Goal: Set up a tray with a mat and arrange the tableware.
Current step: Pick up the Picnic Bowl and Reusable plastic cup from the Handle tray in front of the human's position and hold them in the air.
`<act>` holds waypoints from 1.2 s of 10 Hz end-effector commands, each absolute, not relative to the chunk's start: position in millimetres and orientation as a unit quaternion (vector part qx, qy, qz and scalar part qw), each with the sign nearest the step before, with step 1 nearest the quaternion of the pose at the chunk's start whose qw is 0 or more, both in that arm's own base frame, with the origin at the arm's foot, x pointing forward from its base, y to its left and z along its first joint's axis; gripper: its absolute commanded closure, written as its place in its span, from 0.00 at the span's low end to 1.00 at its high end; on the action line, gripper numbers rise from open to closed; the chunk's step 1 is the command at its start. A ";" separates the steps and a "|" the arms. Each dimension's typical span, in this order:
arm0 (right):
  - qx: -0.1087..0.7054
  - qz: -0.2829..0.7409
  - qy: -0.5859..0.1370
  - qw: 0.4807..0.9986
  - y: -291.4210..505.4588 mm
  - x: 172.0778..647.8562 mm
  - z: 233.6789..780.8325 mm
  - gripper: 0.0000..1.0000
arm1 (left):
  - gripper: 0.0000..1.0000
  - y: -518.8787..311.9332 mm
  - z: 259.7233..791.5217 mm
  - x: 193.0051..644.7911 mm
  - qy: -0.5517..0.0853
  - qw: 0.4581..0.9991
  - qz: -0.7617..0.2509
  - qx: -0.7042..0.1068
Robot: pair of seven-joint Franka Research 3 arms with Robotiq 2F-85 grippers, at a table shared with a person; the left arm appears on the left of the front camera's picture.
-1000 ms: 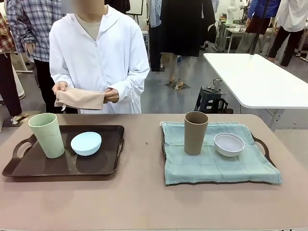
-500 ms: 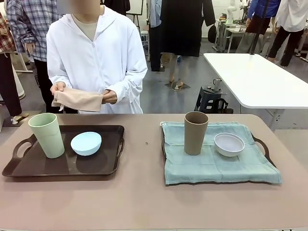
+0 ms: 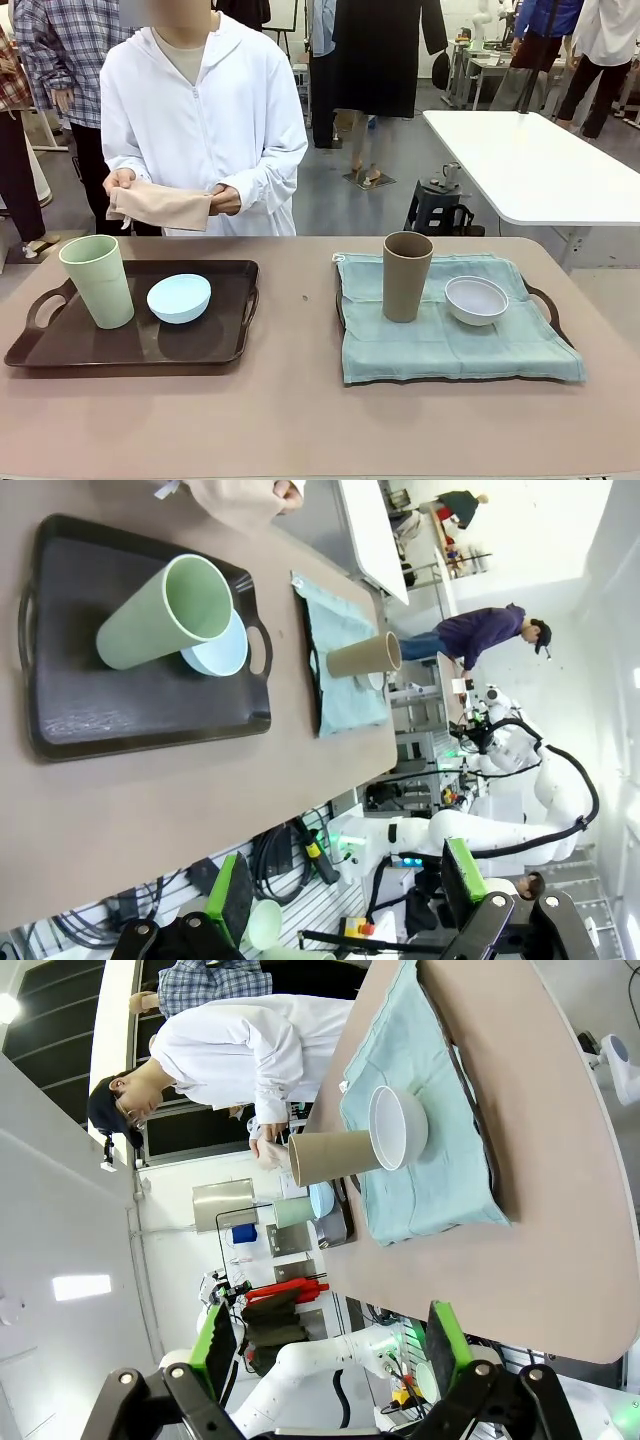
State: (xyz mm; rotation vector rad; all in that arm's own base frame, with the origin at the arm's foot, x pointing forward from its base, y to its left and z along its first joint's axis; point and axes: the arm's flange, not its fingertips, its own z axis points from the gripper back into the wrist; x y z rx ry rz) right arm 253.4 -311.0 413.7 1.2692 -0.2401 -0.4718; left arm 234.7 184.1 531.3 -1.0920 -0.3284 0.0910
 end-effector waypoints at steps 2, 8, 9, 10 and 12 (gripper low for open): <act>0.586 -0.219 -0.113 0.772 -312.1 251.9 413.9 0.00 | 0.00 186.8 531.8 235.5 -0.164 0.837 0.039 -0.520; 0.586 -0.219 -0.113 0.772 -312.1 251.9 413.9 0.00 | 0.00 186.8 531.8 235.5 -0.164 0.837 0.039 -0.520; 0.586 -0.218 -0.111 0.773 -311.1 253.3 413.7 0.00 | 0.00 186.8 531.8 235.5 -0.164 0.837 0.039 -0.520; 0.552 -0.199 -0.106 0.803 -295.4 258.8 425.7 0.00 | 0.00 184.1 531.3 234.7 -0.155 0.841 0.043 -0.517; 0.504 -0.170 -0.116 0.839 -253.5 268.6 462.3 0.00 | 0.00 182.0 561.2 239.3 -0.139 0.881 -0.034 -0.452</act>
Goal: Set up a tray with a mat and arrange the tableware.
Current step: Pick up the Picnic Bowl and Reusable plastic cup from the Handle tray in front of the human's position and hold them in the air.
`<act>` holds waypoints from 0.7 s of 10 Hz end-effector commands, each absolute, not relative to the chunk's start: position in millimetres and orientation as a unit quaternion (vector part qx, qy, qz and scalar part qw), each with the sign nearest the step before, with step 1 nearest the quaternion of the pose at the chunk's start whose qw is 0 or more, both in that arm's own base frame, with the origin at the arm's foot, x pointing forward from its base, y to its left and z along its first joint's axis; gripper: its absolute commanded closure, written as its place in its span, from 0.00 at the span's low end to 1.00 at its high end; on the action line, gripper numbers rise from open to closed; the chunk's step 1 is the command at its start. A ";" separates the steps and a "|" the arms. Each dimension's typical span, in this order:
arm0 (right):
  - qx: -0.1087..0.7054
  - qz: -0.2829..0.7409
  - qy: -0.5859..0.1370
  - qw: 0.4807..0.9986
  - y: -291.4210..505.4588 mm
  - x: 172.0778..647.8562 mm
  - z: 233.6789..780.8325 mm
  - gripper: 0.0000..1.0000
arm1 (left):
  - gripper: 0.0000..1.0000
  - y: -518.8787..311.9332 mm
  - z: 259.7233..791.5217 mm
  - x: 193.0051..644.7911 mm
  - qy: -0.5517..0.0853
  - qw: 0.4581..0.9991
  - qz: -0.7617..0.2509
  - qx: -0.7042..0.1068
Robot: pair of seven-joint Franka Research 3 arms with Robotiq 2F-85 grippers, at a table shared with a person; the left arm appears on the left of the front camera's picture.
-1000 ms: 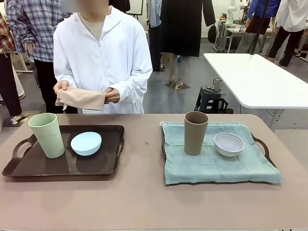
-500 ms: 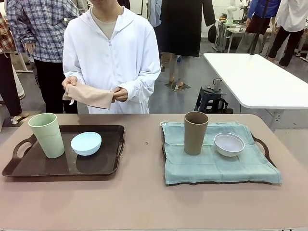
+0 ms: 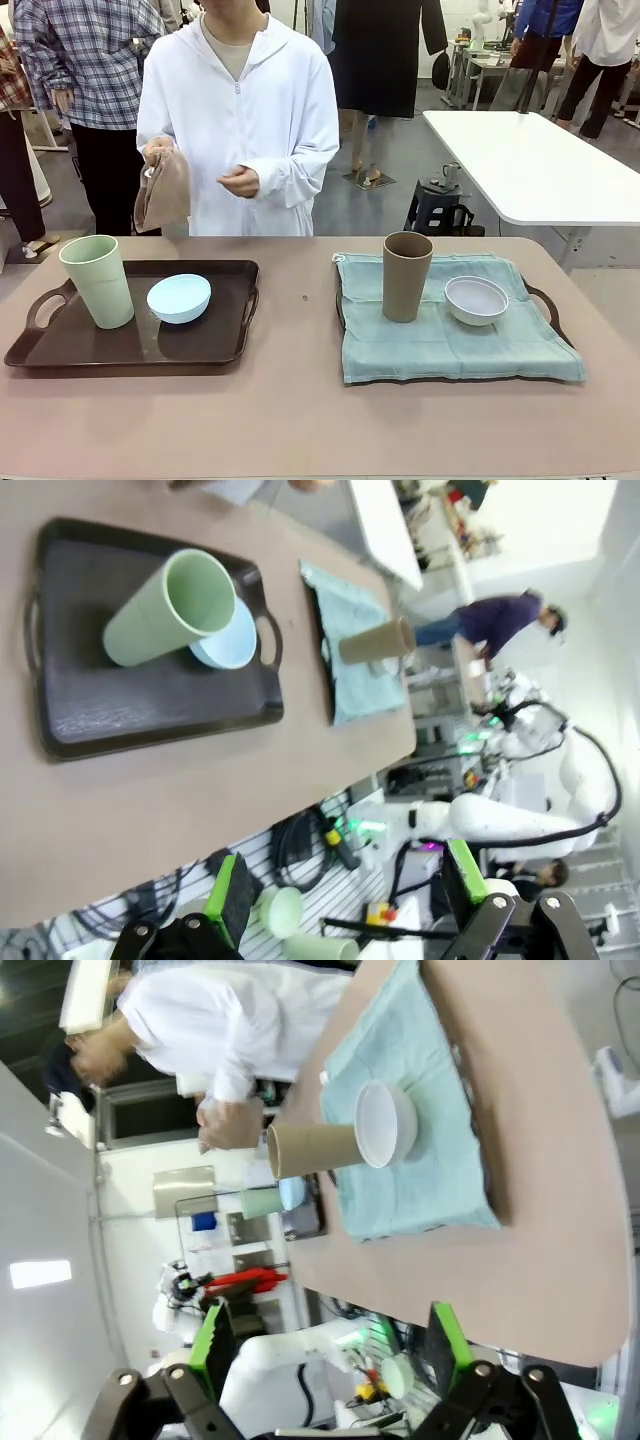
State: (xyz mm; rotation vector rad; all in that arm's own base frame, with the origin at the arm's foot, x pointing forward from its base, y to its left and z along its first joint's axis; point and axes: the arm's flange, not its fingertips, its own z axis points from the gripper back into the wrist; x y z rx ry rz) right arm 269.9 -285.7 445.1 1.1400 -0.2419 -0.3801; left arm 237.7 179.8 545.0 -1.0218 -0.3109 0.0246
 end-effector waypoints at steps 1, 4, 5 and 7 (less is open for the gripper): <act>0.487 -0.167 -0.118 0.849 -234.2 275.2 480.9 0.00 | 0.00 181.2 572.3 242.4 -0.131 0.890 -0.061 -0.433; 0.416 -0.137 -0.130 0.890 -146.1 290.3 550.0 0.00 | 0.00 172.4 612.2 249.2 -0.105 0.920 -0.142 -0.351; 0.384 -0.126 -0.134 0.905 -110.9 295.0 565.2 0.00 | 0.00 165.9 620.1 252.0 -0.087 0.924 -0.191 -0.318; 0.315 -0.106 -0.129 0.934 -32.7 301.7 585.3 0.00 | 0.00 155.5 632.4 256.0 -0.069 0.932 -0.224 -0.276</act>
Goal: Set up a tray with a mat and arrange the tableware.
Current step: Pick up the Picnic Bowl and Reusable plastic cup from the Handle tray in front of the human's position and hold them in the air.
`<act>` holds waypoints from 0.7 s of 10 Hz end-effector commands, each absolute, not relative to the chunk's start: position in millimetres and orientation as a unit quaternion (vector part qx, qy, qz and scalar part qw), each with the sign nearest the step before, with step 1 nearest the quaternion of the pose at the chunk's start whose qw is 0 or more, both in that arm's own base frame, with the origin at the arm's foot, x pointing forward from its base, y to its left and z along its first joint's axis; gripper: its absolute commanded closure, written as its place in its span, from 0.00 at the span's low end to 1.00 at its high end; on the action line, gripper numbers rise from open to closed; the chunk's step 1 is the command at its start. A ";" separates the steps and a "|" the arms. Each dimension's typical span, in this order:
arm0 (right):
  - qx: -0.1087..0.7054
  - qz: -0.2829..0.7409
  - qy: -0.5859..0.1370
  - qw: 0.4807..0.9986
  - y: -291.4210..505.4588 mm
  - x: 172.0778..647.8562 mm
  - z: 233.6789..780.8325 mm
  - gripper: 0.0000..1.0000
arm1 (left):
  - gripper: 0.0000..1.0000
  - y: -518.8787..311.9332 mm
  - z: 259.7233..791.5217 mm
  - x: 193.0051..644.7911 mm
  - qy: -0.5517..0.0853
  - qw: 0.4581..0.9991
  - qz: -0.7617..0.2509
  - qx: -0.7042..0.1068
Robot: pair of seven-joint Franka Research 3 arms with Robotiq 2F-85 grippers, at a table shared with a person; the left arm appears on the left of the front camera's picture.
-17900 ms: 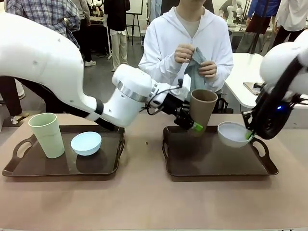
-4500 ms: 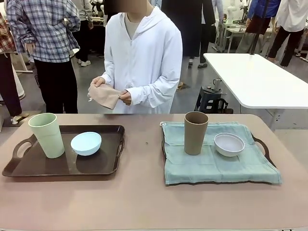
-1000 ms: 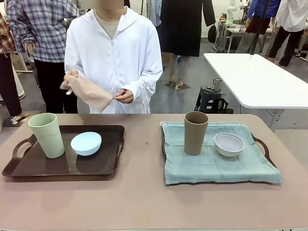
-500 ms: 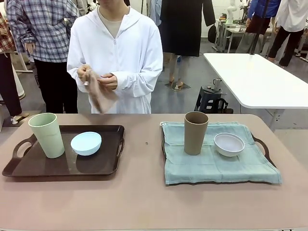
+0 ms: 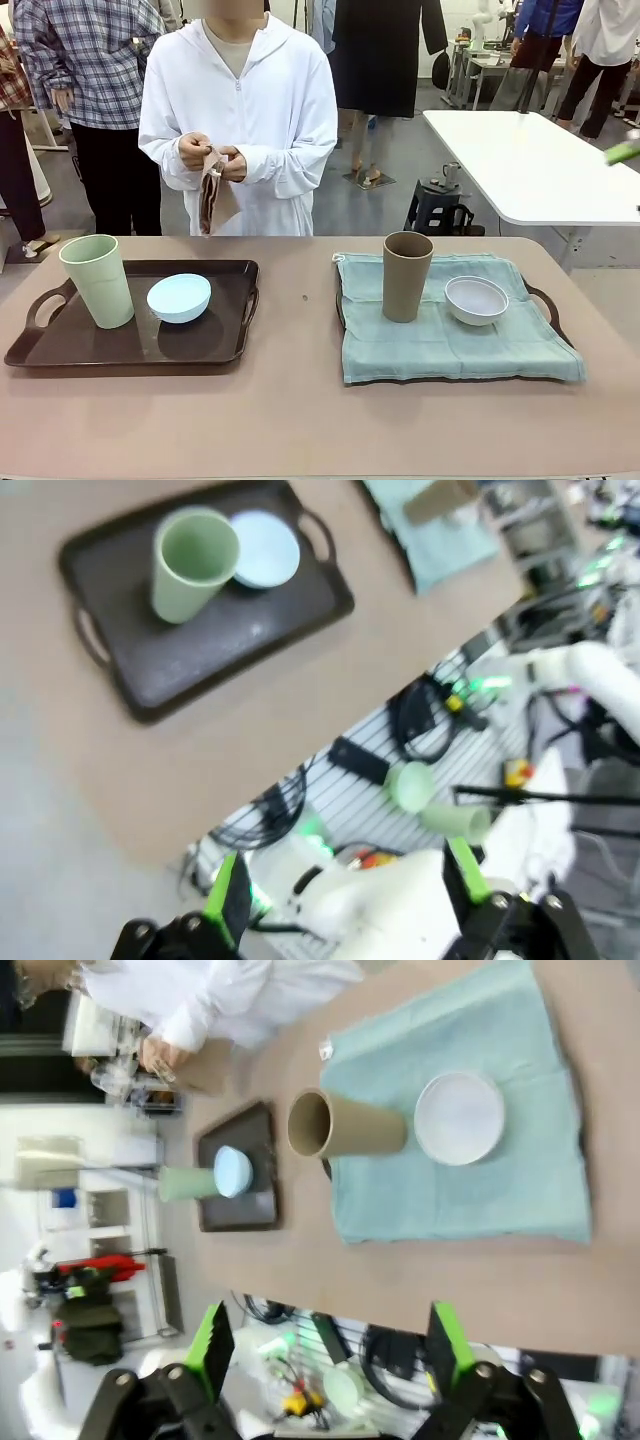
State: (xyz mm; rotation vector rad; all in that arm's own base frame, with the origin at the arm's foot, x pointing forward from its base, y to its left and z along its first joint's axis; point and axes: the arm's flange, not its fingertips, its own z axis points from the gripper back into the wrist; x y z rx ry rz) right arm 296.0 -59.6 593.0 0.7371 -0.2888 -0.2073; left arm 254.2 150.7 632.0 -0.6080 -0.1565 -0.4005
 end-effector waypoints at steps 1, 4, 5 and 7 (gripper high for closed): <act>0.268 -0.104 -0.126 0.950 10.3 309.3 592.8 0.00 | 0.00 152.0 633.5 268.3 -0.057 0.936 -0.233 -0.258; 0.205 -0.084 -0.094 0.971 111.4 322.2 585.5 0.00 | 0.00 145.4 622.2 284.6 -0.002 0.926 -0.289 -0.242; 0.217 -0.060 -0.074 0.971 120.2 325.0 579.3 0.00 | 0.00 149.6 622.3 290.0 -0.017 0.919 -0.292 -0.266; 0.224 -0.077 -0.113 0.965 104.9 306.5 591.3 0.00 | 0.00 137.8 621.8 282.1 -0.019 0.933 -0.256 -0.251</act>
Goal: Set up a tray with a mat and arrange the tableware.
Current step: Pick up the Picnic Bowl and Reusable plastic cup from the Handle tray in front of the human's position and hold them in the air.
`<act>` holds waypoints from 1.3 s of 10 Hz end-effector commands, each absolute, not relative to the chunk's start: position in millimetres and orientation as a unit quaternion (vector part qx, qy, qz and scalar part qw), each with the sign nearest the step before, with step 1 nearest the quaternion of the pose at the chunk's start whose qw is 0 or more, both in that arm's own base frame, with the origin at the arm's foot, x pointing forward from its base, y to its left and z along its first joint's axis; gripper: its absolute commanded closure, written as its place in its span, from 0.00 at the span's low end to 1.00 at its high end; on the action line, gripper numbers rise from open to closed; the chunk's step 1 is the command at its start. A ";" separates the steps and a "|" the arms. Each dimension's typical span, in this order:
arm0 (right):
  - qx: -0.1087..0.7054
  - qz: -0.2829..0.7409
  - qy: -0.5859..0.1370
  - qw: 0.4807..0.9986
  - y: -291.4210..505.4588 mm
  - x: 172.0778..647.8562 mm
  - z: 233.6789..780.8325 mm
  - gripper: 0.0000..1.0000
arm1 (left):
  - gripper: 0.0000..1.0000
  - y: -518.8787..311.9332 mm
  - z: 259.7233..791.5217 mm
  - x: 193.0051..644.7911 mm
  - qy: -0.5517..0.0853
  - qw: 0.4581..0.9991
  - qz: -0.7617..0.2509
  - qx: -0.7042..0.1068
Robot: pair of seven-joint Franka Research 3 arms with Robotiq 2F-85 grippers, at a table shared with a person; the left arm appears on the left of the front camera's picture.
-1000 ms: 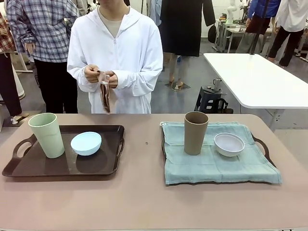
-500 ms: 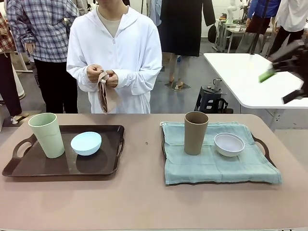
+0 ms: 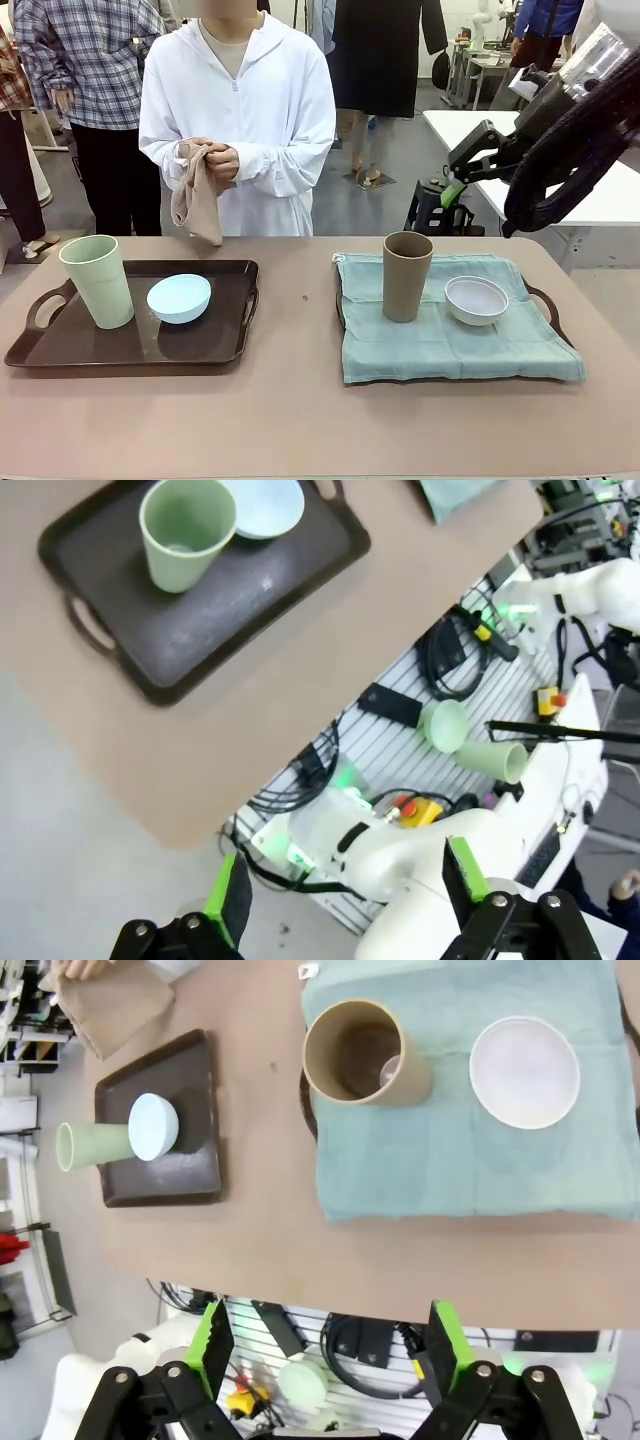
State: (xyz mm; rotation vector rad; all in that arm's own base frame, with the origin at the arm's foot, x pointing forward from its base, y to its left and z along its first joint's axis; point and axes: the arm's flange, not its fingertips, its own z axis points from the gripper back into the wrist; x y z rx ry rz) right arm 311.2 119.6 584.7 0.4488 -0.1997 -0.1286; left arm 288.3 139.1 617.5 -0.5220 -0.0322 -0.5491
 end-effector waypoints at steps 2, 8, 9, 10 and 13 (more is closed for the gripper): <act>0.224 -0.077 -0.113 0.965 104.9 306.5 591.3 0.00 | 0.00 137.8 621.8 282.1 -0.019 0.933 -0.256 -0.251; 0.174 0.000 -0.098 0.980 202.2 344.7 610.6 0.00 | 0.00 143.2 591.6 332.4 -0.117 0.822 -0.518 -0.207; 0.147 0.023 -0.085 0.985 242.2 359.8 611.0 0.00 | 0.00 132.8 591.3 338.4 -0.140 0.813 -0.536 -0.177; 0.137 0.034 -0.075 0.987 270.9 369.3 607.9 0.00 | 0.00 129.9 589.2 344.5 -0.154 0.803 -0.546 -0.182; 0.113 0.016 -0.048 0.992 338.6 394.0 590.2 0.00 | 0.00 99.9 591.5 385.4 -0.184 0.724 -0.635 -0.197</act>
